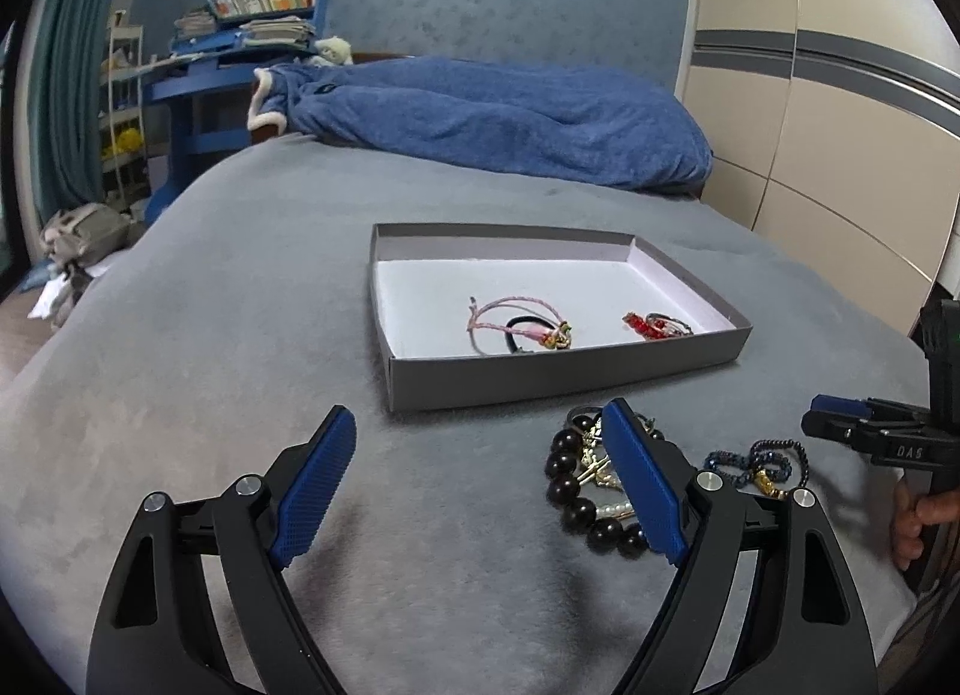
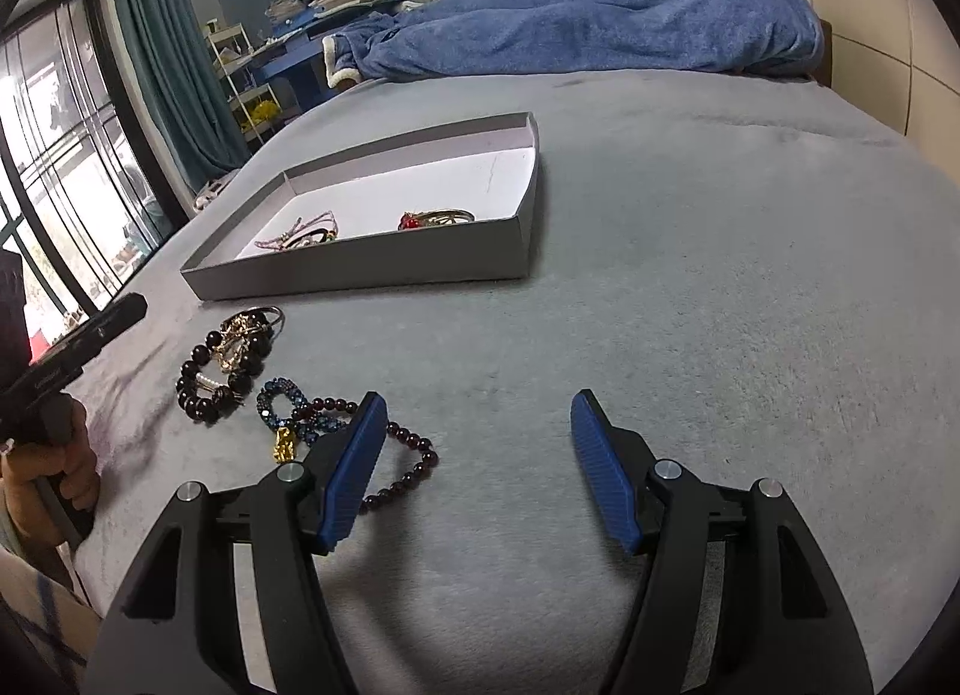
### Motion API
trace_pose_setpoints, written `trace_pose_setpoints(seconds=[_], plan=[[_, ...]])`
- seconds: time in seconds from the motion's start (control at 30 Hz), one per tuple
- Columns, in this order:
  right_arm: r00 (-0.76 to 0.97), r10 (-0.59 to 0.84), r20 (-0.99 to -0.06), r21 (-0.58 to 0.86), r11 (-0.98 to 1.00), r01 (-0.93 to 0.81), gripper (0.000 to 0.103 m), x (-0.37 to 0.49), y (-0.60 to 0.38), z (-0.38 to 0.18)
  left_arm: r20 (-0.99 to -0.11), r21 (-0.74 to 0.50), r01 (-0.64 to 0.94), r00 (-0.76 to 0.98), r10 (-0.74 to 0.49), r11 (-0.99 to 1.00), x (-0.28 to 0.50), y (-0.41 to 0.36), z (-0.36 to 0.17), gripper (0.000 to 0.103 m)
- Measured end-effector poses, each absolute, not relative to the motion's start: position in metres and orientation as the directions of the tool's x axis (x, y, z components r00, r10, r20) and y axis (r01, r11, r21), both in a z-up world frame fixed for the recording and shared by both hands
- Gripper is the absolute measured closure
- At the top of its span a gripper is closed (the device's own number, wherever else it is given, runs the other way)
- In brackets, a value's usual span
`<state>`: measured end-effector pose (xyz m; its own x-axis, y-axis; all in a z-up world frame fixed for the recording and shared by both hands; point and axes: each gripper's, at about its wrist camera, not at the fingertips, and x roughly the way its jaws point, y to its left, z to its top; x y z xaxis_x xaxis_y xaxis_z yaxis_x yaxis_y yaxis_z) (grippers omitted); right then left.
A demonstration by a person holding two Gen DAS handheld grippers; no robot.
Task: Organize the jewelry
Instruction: 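Withdraw both tools from the box back toward the remaining bracelets, then close the right tool on the dark red bead bracelet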
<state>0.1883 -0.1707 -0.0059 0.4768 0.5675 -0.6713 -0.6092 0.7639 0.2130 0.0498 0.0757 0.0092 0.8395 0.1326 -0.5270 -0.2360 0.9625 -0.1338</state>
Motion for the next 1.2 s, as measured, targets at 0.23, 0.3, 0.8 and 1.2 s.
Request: trace_pose_setpoints(seconds=[0.23,0.3,0.8,1.2], plan=[[0.470,0.558,-0.683,0.208,0.766,-0.608,0.038,0.190,-0.169,-0.008,-0.562,-0.150,-0.247,0.818,0.123,0.957,0.055,0.082,0.005,0.019],[0.470,0.557,-0.685,0.208,0.767,-0.607,0.038,0.190,-0.169,-0.008,-0.569,-0.147,-0.246,0.813,0.122,0.958,0.056,0.082,0.004,0.019],[0.415,0.546,-0.728,0.212,0.755,-0.620,0.038,0.190,-0.170,-0.013,-0.593,-0.161,-0.160,0.804,0.034,0.974,0.059,0.072,0.003,0.019],[0.383,0.559,-0.736,0.193,0.715,-0.672,0.037,0.181,-0.170,-0.013,-0.609,-0.176,-0.053,0.791,-0.066,0.983,0.058,0.054,0.004,0.019]])
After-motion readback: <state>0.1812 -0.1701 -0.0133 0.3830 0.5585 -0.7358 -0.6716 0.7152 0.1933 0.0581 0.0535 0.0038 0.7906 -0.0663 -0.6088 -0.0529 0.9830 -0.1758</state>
